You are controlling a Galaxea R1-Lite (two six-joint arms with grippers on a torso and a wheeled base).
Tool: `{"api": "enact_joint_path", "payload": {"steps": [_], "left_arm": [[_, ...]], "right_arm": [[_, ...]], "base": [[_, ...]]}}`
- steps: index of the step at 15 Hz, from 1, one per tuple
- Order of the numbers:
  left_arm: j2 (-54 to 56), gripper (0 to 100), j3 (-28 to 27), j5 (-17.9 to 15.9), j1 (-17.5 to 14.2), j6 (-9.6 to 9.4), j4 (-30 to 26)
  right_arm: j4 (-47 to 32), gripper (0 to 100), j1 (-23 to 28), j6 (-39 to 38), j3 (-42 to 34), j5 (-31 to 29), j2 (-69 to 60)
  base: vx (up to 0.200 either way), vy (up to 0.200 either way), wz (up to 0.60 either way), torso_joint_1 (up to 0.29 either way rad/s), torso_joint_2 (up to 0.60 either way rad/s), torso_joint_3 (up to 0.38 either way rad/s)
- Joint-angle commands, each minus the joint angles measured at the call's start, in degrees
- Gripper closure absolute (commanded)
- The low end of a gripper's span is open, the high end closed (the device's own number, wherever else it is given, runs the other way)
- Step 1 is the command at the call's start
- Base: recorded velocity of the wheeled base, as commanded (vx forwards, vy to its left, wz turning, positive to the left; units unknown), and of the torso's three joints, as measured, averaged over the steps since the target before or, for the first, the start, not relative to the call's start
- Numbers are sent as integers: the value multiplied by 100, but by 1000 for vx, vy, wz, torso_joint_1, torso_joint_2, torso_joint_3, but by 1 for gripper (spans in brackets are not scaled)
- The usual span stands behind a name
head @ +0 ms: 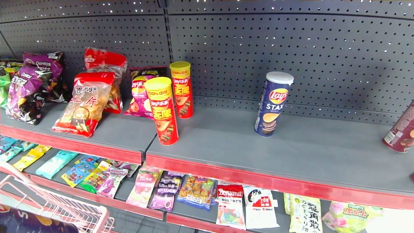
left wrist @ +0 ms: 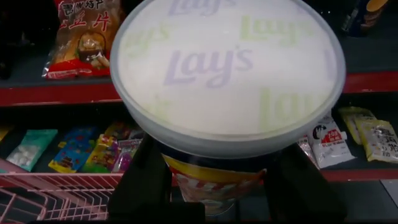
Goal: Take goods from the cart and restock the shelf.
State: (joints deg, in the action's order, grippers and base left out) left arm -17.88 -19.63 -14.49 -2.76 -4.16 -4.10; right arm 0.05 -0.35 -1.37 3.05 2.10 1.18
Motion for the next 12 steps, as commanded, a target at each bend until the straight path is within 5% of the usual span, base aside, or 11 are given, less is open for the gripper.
{"api": "enact_joint_path", "payload": {"steps": [1,3,5,8,12], "left_arm": [[92,100,12,26,-6,3,5],[57,100,73,281,-23,108,-47],[92,100,214,254,-6,468,-47],[136,100,266,254,-6,495,-47],[110,100,240,26,38,486,-39]], "right_arm": [[-154,0,-176,75,2007,406,1991],[-146,0,-510,550,2552,696,3116],[145,0,-729,805,2754,775,4232],[1146,0,-1336,840,3554,775,6008],[2720,0,-1652,866,3650,766,7774]], "base": [[0,0,0,0,0,0],[0,0,0,0,0,0],[0,0,0,0,0,0],[0,0,0,0,0,0],[0,0,0,0,0,0]]}}
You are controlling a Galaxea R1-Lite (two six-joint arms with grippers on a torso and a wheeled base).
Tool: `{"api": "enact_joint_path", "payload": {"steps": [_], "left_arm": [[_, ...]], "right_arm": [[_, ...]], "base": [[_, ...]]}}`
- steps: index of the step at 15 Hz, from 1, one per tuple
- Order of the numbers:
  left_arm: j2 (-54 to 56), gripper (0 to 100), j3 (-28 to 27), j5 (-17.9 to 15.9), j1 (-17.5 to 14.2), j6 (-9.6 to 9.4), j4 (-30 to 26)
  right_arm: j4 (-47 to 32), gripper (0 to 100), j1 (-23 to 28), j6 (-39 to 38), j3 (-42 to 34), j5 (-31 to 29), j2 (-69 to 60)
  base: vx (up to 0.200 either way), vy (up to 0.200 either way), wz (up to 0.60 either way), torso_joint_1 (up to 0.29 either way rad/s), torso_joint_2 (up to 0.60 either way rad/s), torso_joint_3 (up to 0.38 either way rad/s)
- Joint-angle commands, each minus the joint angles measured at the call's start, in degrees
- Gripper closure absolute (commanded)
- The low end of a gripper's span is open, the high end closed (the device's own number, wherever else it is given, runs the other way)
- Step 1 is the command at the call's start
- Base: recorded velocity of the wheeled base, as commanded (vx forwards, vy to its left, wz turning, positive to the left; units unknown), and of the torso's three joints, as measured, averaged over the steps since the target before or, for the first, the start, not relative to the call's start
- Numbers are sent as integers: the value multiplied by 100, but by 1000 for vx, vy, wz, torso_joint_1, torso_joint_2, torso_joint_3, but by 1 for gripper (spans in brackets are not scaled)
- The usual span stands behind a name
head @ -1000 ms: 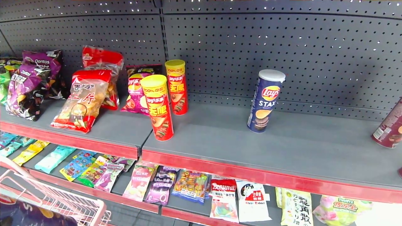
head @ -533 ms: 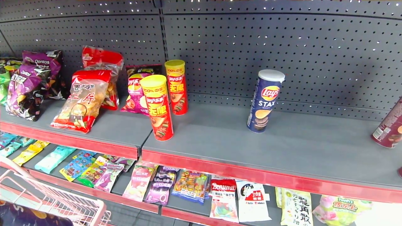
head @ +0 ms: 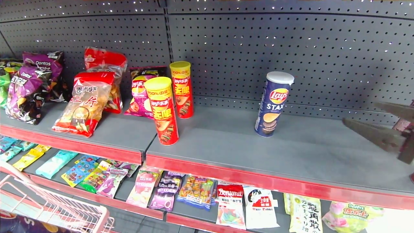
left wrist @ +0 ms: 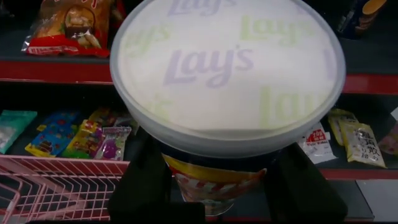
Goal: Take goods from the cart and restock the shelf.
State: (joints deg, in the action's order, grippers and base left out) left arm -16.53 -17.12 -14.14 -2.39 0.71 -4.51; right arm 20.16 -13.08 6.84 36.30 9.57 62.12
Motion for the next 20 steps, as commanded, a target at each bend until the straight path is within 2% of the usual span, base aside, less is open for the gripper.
{"api": "enact_joint_path", "payload": {"steps": [1,5,9,10,20], "left_arm": [[-17,100,-11,-10,2,0,3],[1,100,-11,-19,2,-9,3],[-8,100,-20,-19,2,0,3],[-17,100,-46,-10,2,0,12],[-8,100,-11,25,-7,8,3]], "right_arm": [[761,0,-450,46,483,27,1926],[787,0,-582,46,1151,19,2647],[805,0,-546,46,1204,1,2867],[805,0,-529,10,1397,-254,3095],[814,0,-283,-69,2794,-544,4185]], "base": [[0,0,0,0,0,0],[0,0,0,0,0,0],[0,0,0,0,0,0],[0,0,0,0,0,0],[0,0,0,0,0,0]]}}
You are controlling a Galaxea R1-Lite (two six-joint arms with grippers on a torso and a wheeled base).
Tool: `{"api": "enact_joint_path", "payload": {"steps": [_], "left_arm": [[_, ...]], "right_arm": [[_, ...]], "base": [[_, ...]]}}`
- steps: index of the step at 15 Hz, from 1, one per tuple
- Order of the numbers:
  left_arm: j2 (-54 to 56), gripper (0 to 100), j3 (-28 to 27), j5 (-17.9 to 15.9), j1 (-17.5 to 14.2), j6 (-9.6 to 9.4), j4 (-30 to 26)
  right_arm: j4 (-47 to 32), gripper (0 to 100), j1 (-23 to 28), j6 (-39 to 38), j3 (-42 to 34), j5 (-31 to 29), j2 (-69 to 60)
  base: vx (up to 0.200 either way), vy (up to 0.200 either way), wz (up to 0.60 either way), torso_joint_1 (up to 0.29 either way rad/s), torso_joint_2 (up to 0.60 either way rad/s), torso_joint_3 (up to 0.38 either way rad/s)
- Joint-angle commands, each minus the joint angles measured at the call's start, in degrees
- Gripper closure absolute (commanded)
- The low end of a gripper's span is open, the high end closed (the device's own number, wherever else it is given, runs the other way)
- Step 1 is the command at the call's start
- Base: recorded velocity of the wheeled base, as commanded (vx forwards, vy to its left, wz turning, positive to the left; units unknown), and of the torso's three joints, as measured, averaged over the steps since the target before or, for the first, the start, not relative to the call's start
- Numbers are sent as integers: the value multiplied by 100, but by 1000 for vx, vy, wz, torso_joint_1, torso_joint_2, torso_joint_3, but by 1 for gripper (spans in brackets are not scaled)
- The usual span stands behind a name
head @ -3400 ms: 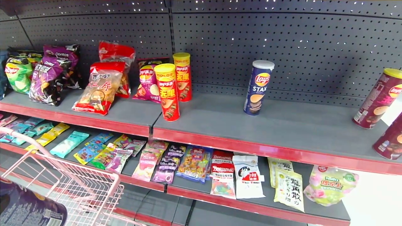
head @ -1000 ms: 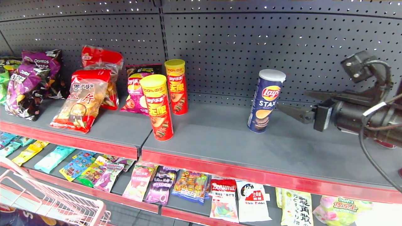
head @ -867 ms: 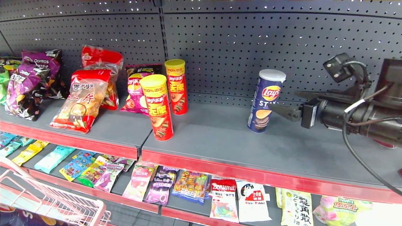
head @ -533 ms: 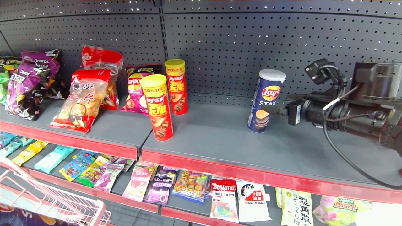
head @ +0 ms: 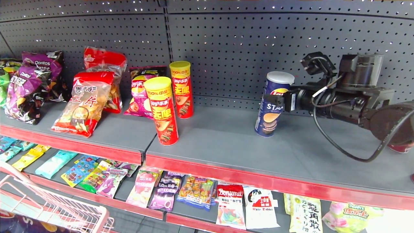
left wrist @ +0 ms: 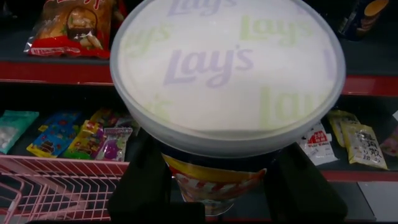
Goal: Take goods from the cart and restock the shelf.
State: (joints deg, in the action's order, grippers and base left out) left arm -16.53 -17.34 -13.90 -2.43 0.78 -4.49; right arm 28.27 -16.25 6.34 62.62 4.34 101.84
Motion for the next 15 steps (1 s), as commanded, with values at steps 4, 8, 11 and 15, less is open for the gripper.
{"api": "enact_joint_path", "payload": {"steps": [4,8,11,15], "left_arm": [[-34,100,2,1,-4,1,0],[-43,100,-7,1,-4,1,0],[-34,100,11,1,5,1,0],[-26,100,28,1,-4,1,0]], "right_arm": [[3,0,-10,-203,558,-38,495],[12,0,-45,-194,795,-47,670],[671,100,-106,-186,822,-311,952],[724,100,-291,-186,620,-311,820]], "base": [[0,0,0,0,0,0],[0,0,0,0,0,0],[0,0,0,0,0,0],[0,0,0,0,0,0]]}}
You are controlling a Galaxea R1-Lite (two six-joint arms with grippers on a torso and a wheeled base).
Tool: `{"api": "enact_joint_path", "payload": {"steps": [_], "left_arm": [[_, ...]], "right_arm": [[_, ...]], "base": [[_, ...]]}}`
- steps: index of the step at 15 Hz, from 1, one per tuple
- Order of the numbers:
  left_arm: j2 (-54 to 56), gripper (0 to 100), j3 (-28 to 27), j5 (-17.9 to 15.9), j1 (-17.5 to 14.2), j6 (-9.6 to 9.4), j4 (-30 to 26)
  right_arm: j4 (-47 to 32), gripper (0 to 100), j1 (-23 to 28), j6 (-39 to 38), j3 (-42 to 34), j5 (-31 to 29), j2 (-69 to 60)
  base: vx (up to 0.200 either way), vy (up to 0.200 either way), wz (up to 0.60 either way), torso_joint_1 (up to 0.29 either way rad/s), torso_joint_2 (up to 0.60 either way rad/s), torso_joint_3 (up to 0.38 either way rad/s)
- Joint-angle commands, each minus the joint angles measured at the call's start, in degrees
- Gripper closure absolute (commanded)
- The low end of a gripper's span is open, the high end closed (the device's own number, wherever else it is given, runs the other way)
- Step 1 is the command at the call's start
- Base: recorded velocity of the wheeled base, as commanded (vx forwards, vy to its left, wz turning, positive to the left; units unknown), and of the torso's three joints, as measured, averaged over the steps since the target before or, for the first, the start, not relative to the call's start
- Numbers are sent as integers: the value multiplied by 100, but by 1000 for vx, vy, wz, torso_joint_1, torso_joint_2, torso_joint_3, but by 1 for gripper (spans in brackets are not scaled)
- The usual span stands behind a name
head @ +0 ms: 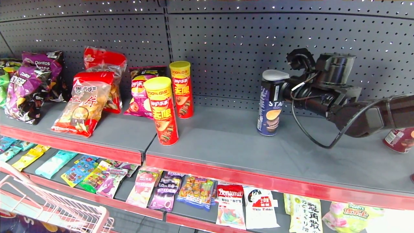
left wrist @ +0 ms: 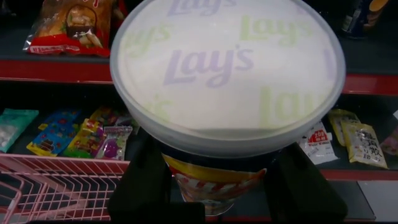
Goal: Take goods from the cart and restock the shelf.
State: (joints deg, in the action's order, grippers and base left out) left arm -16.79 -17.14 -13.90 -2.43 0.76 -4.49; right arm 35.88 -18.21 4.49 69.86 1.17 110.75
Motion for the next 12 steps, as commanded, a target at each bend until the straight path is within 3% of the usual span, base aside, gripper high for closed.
{"api": "enact_joint_path", "payload": {"steps": [1,4,12], "left_arm": [[0,100,9,1,-4,4,0],[9,100,18,1,-4,4,-8],[-26,100,9,-17,5,-5,-8]], "right_arm": [[-37,100,-139,0,-201,-12,-115],[-90,100,-314,0,-483,-126,-440],[-951,100,-1053,-264,-790,-1638,-1873]], "base": [[0,0,0,0,0,0],[0,0,0,0,0,0],[0,0,0,0,0,0]]}}
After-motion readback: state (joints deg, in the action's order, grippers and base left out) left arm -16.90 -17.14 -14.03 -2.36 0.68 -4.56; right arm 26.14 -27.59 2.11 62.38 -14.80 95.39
